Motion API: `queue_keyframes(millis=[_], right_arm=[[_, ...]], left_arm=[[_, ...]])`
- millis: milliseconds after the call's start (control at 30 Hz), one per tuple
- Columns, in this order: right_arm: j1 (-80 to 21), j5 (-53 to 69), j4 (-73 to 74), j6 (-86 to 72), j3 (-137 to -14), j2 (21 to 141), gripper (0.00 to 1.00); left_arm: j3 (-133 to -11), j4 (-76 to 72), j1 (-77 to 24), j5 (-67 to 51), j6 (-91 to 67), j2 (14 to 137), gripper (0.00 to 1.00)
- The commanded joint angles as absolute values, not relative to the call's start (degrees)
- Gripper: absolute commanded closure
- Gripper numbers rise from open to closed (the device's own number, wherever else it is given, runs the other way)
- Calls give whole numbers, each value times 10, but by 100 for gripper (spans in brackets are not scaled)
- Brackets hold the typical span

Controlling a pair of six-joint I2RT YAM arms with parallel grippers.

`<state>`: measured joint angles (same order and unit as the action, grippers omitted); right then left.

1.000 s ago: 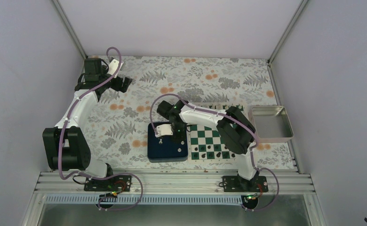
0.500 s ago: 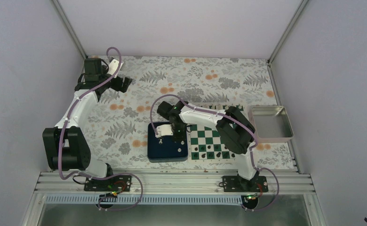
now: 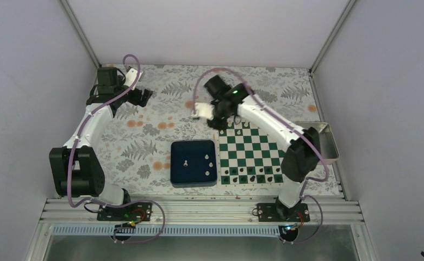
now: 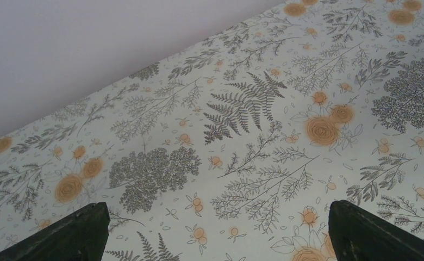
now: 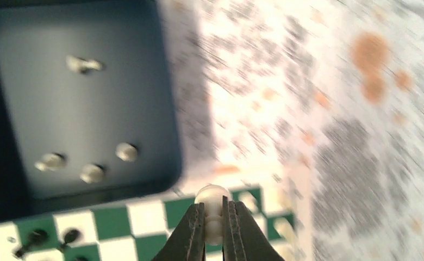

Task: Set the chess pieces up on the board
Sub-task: Pick up the chess piece from the storage box, then place the chess piece on the chessboard.

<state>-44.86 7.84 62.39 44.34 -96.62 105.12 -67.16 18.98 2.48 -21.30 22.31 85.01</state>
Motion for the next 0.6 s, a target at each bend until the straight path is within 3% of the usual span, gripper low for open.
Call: queue_keyframes(millis=[0, 233, 567], right_arm=[[-350, 51, 661, 461, -966, 1023, 95], [-224, 65, 625, 476, -896, 1008, 95], [-154, 85, 530, 486, -772, 1044, 95]], left_arm=[[-672, 189, 27, -223, 231, 839, 0], [-672, 190, 27, -223, 230, 839, 0], [-675, 191, 27, -225, 229, 842, 0]])
